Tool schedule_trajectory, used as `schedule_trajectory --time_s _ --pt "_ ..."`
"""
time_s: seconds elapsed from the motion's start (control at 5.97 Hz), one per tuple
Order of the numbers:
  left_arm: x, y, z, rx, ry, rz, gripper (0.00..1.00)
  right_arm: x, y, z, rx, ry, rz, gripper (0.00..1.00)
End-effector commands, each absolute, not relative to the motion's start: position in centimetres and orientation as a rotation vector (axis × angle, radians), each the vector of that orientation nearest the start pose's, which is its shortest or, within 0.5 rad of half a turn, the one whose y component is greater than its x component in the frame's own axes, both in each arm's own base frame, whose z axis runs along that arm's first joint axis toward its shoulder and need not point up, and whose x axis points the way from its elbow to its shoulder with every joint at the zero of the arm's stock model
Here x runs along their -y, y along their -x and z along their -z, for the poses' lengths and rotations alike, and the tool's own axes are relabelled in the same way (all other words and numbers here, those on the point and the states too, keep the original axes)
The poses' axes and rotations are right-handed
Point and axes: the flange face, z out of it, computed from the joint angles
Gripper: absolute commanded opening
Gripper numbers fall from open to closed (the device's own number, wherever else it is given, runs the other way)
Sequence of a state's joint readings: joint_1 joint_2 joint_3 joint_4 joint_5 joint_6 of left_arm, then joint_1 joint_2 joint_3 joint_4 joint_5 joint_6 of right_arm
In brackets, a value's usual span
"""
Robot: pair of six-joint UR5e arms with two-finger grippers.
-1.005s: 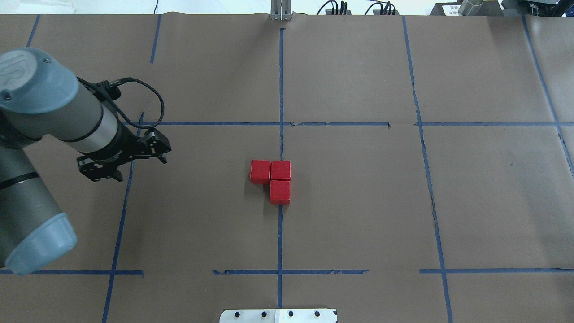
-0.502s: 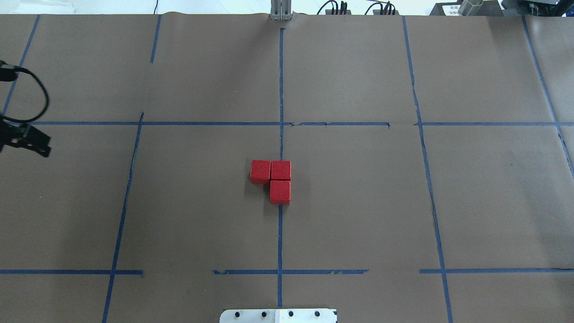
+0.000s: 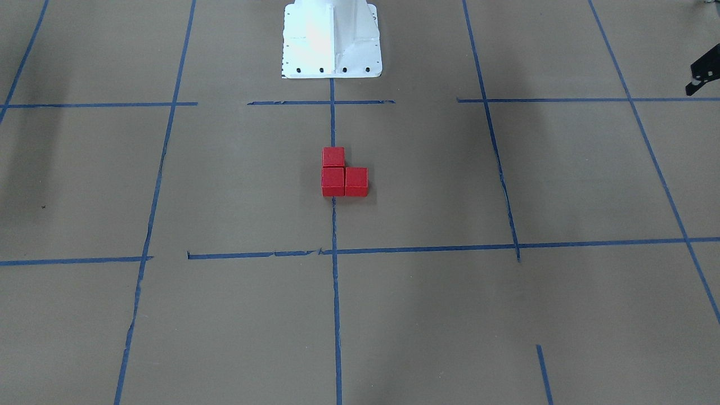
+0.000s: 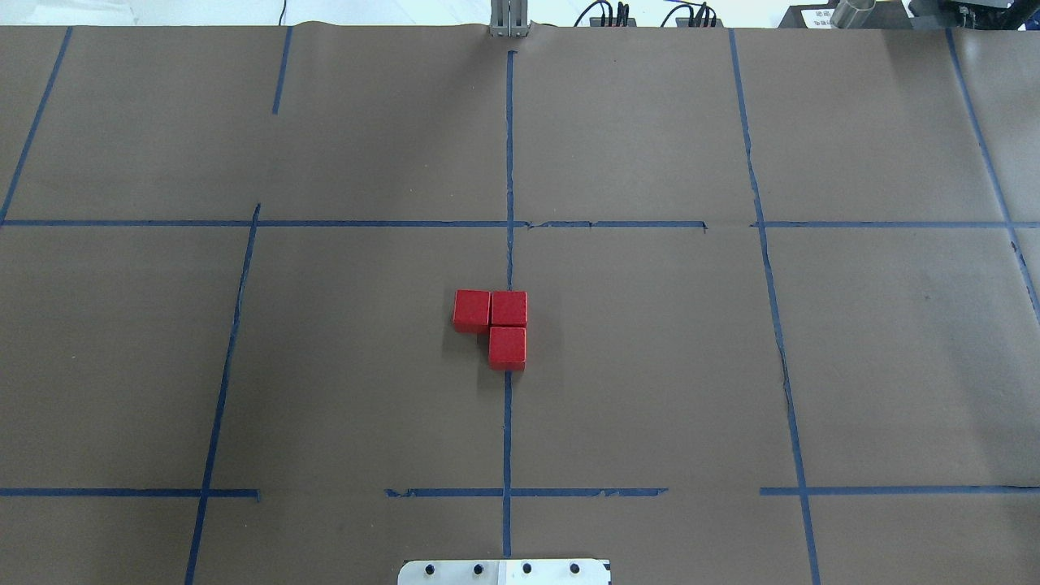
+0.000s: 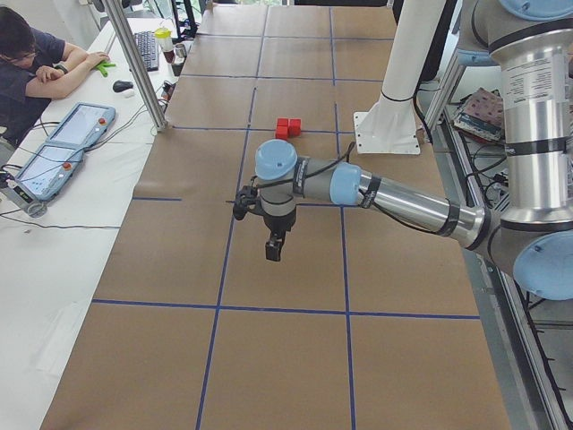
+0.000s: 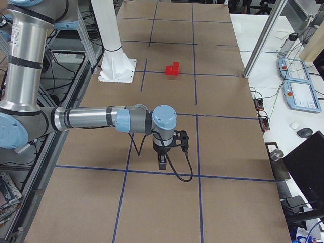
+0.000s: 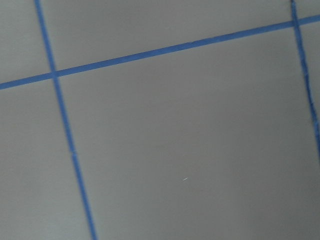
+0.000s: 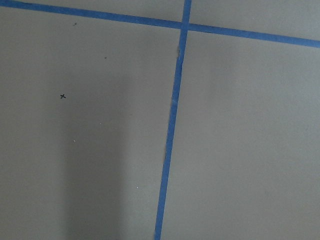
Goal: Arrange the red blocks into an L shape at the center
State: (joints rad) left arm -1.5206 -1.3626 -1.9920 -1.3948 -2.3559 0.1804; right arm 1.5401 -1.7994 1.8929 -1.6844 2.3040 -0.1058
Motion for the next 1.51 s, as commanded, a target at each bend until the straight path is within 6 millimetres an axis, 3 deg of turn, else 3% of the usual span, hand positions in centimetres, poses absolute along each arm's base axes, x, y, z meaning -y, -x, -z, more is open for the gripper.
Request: schedule_trajectory --time_s 0.0,0.17,0.33,1.0,1.34 --pt "38.0 8.4 -64.0 -0.828 -0.054 -0.186 1.00 39.4 -5.5 -61.5 0.734 -0.010 0.124 1.00" --pt "38.1 8.4 -65.7 -0.826 -0.054 -0.153 1.00 39.4 -5.5 -61.4 0.734 -0.012 0.123 1.00" --pt "38.4 8.4 -65.4 -0.818 -0.055 -0.086 1.00 39.4 -5.5 -61.4 0.734 -0.012 0.123 1.00" --pt "38.7 8.3 -64.7 -0.818 -0.078 -0.104 1.00 39.4 -5.4 -61.4 0.735 -0.010 0.121 1.00" --pt "38.8 8.3 -65.8 -0.807 -0.075 -0.103 1.00 39.2 -5.5 -61.6 0.735 -0.006 0.120 1.00"
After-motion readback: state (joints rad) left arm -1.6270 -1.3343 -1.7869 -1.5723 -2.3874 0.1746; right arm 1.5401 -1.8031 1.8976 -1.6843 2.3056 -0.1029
